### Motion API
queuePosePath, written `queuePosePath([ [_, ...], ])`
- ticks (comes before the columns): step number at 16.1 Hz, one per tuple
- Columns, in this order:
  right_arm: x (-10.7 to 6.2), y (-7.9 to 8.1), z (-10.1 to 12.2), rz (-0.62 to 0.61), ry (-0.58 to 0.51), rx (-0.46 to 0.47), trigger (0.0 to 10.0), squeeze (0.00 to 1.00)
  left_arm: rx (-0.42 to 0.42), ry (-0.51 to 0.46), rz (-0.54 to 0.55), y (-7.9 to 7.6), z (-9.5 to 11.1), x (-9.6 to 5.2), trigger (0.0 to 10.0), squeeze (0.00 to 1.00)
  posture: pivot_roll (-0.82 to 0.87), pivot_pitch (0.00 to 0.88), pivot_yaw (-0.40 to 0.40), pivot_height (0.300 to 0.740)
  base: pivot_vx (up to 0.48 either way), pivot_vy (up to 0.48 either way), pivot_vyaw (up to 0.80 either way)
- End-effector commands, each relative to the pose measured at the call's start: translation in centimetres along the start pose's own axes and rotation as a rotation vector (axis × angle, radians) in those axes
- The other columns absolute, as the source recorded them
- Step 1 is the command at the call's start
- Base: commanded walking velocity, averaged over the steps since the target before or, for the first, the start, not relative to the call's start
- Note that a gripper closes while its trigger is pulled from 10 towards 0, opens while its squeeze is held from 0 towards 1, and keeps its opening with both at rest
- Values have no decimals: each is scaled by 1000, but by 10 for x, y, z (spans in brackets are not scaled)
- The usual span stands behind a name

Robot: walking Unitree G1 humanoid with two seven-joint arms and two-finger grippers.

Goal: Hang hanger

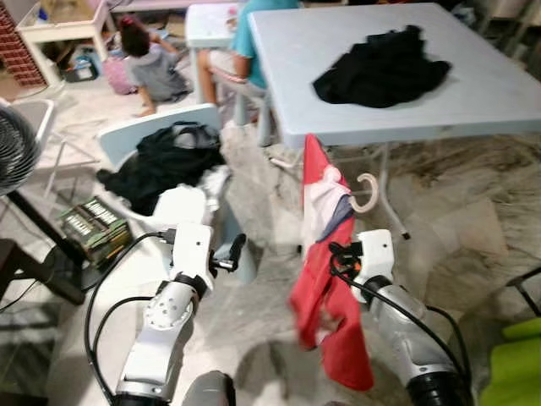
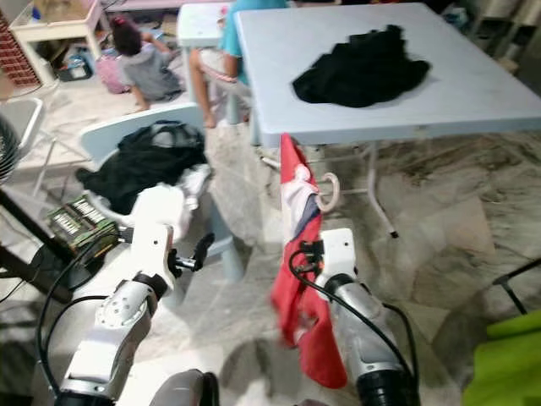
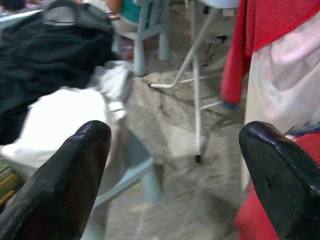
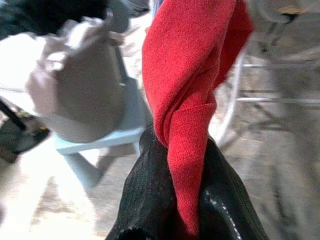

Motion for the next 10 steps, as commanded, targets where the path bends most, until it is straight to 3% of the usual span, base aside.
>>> queuePosePath([
  [1, 0, -1, 11, 6, -39, -11, 10000, 0, 10, 3, -5, -1, 0, 0, 10000, 0, -12, 72, -16, 740, 0, 379, 0],
  [4, 0, -2, 12, 10, -41, -9, 10000, 0, 13, 2, -4, -1, 1, 0, 10000, 0, -12, 72, -15, 740, 0, 330, 0],
  [8, -2, 0, 13, 42, -49, -22, 10000, 0, 21, -1, 4, 2, 2, 1, 10000, 0, -10, 66, -12, 740, 0, 0, 0],
  [10, -7, 7, 18, 122, -73, -39, 10000, 0, 40, 1, 11, 5, 2, 0, 10000, 0, -10, 66, -12, 740, 0, 0, 0],
])
Point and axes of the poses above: a point about 5 cm out from each wrist's last joint towards the gripper, its own x axis pointing out of the wrist towards the gripper, its own z axis along the axis of the wrist's last joint, y = z × x, the point moved 5 cm from there along x, pointing out of the wrist towards the gripper, and after that the axes turned 14 degrees about -x, right-handed, at the moved point
